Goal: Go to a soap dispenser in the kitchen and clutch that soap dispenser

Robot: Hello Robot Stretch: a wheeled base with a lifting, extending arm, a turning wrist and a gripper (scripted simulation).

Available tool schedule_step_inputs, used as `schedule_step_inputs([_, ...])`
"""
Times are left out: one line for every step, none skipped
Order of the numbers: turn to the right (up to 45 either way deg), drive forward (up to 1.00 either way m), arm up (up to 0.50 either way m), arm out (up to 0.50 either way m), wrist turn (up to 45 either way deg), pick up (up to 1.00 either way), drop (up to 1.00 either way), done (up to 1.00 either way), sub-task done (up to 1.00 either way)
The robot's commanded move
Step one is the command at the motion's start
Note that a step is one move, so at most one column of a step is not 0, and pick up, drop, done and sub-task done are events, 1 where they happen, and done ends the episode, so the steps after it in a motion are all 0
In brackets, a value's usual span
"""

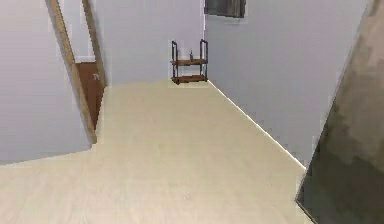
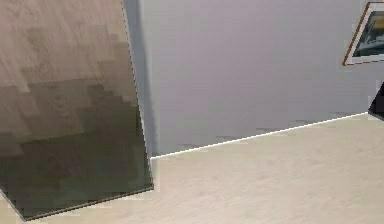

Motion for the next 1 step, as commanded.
schedule_step_inputs([0.0, 0.15, 0.00, 0.00, 0.0, 0.00, 0.00, 0.00, 0.00])
